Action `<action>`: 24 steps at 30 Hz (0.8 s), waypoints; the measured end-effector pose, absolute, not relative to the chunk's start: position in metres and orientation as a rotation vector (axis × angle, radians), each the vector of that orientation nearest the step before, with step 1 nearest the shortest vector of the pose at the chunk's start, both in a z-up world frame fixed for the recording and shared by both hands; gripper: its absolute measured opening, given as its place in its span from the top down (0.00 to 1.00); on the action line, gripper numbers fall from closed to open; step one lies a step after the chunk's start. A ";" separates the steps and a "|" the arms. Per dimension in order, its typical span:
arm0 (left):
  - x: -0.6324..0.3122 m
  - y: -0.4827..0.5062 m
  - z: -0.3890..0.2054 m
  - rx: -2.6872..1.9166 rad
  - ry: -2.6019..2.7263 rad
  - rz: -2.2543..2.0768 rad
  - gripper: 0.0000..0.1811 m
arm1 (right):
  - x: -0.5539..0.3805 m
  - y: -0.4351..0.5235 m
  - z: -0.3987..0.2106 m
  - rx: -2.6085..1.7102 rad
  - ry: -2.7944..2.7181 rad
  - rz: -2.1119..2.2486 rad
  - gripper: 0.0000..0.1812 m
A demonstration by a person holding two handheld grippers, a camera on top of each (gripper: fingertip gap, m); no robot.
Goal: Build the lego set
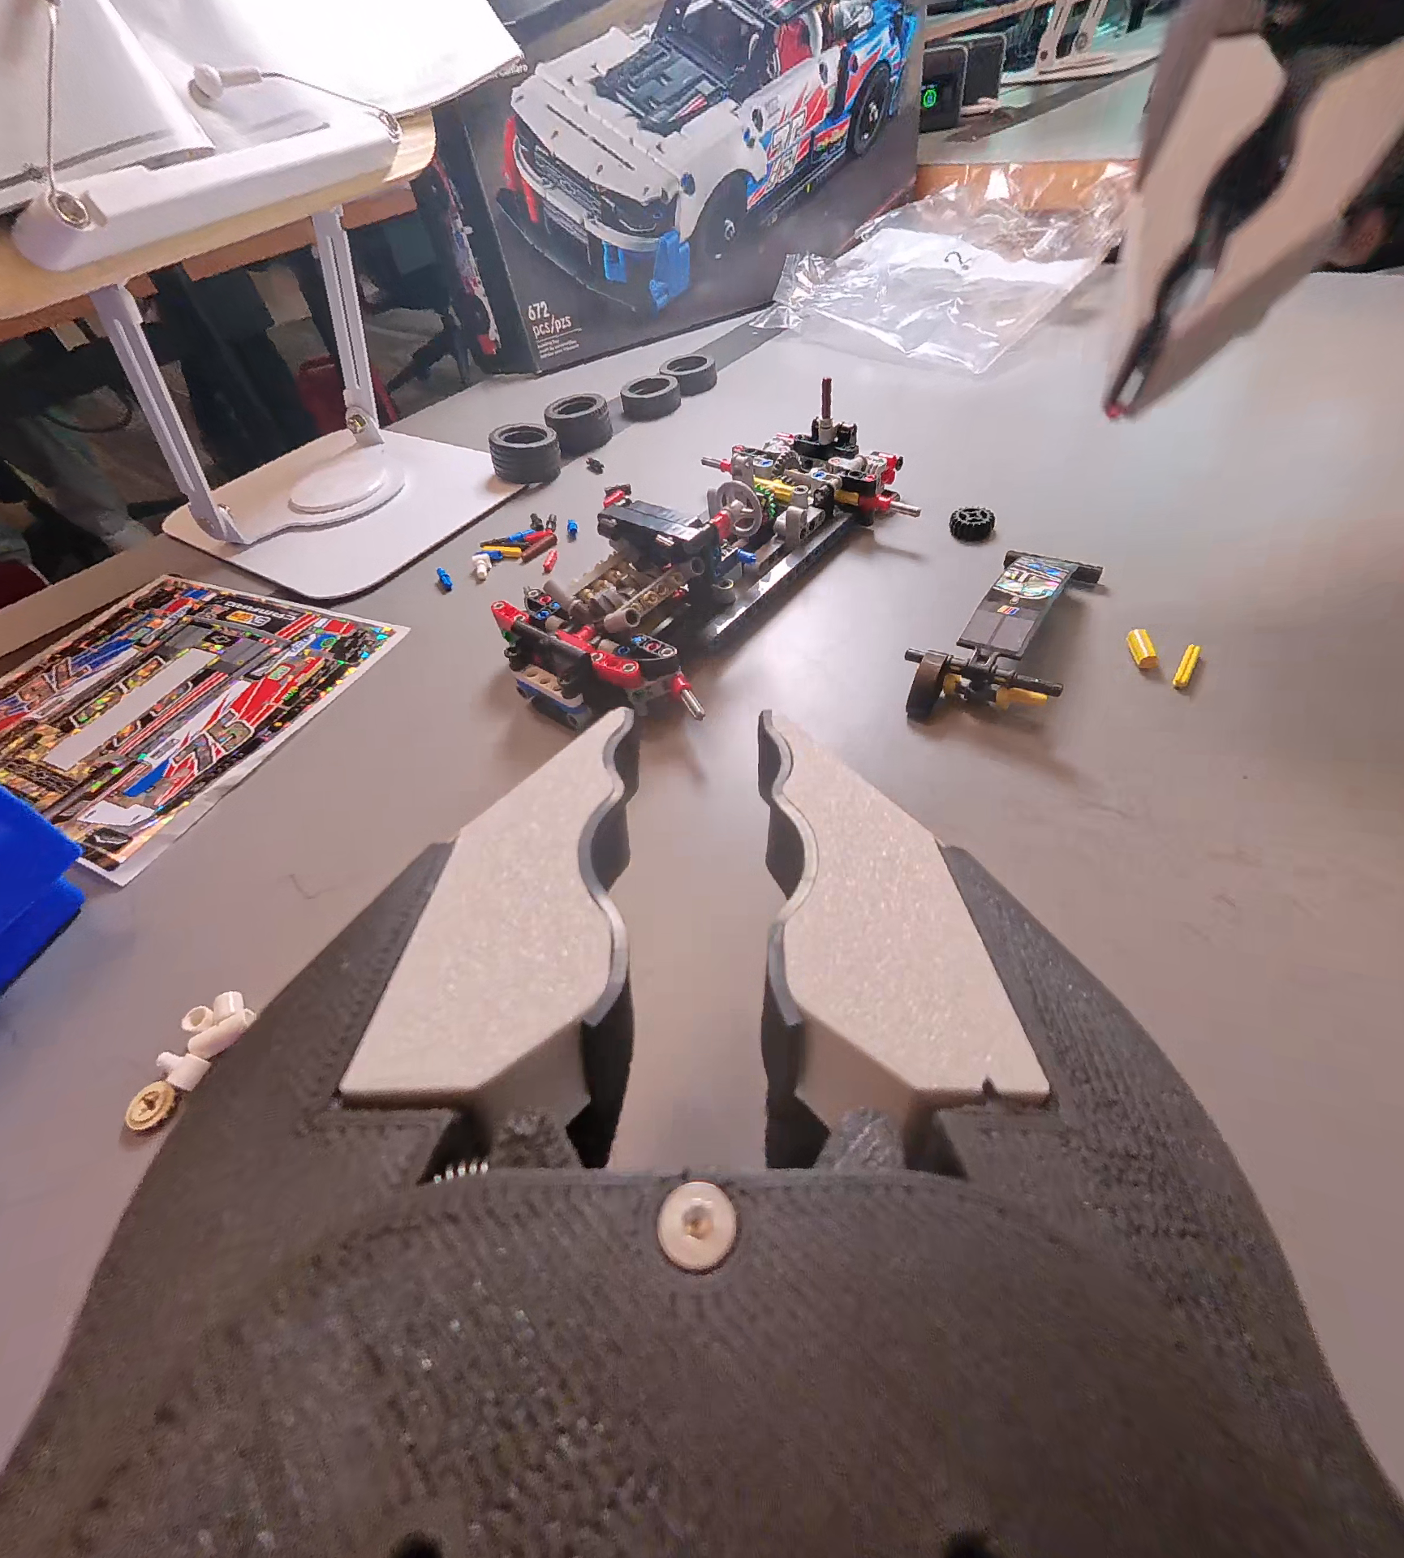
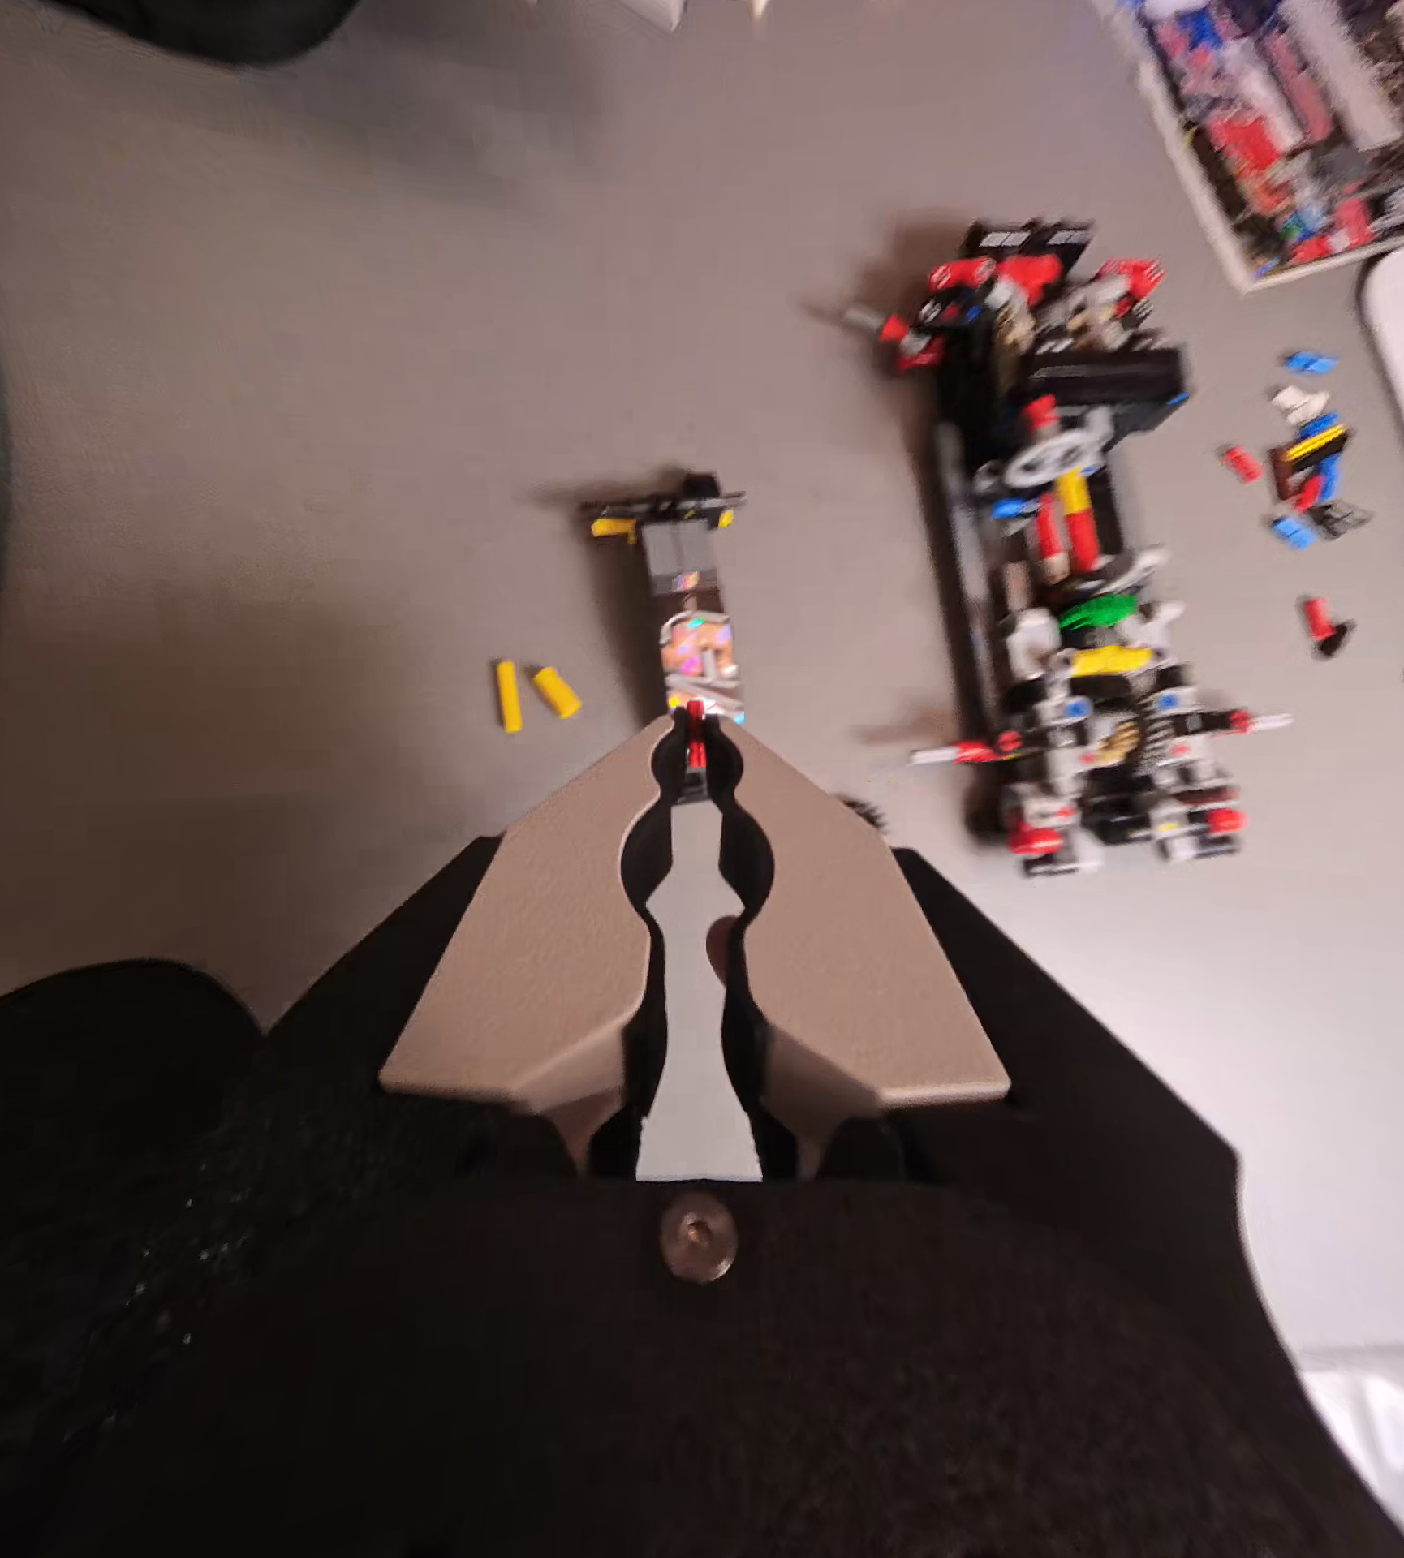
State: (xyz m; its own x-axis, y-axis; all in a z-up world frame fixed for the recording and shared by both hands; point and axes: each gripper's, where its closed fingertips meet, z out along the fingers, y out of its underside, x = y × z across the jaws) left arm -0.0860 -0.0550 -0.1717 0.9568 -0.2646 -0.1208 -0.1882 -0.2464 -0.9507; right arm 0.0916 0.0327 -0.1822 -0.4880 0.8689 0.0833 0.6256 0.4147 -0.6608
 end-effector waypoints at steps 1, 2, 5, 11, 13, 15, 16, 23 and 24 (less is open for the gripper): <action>-0.086 -0.055 -0.174 -1.837 0.332 -0.072 0.86 | 0.100 0.024 -0.195 -1.296 -2.279 0.781 1.00; -0.087 -0.054 -0.175 -1.843 0.330 -0.070 0.86 | 0.107 0.018 -0.206 -1.316 -2.288 0.771 1.00; -0.089 -0.053 -0.179 -1.855 0.318 -0.066 0.86 | 0.119 0.009 -0.231 -1.359 -2.299 0.726 1.00; -0.094 -0.053 -0.180 -1.858 0.293 -0.057 0.86 | 0.126 0.010 -0.249 -1.382 -2.293 0.657 1.00; -0.095 -0.053 -0.180 -1.858 0.289 -0.051 0.86 | 0.124 0.010 -0.250 -1.377 -2.278 0.660 1.00; -0.095 -0.052 -0.180 -1.860 0.287 -0.048 0.86 | 0.122 0.009 -0.250 -1.373 -2.268 0.658 1.00; -0.096 -0.052 -0.181 -1.861 0.287 -0.046 0.86 | 0.122 0.010 -0.250 -1.367 -2.267 0.653 1.00; -0.096 -0.051 -0.182 -1.865 0.287 -0.040 0.86 | 0.114 0.015 -0.243 -1.335 -2.197 0.623 0.96; -0.096 -0.051 -0.182 -1.863 0.286 -0.040 0.86 | 0.112 0.014 -0.234 -1.328 -2.154 0.669 0.95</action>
State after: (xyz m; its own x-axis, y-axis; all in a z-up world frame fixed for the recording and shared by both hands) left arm -0.0962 -0.0514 -0.1817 0.9694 -0.2163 -0.1163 -0.1757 -0.2796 -0.9439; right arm 0.1125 0.0143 -0.2340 -0.3854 0.9069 0.1701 0.6512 0.3979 -0.6463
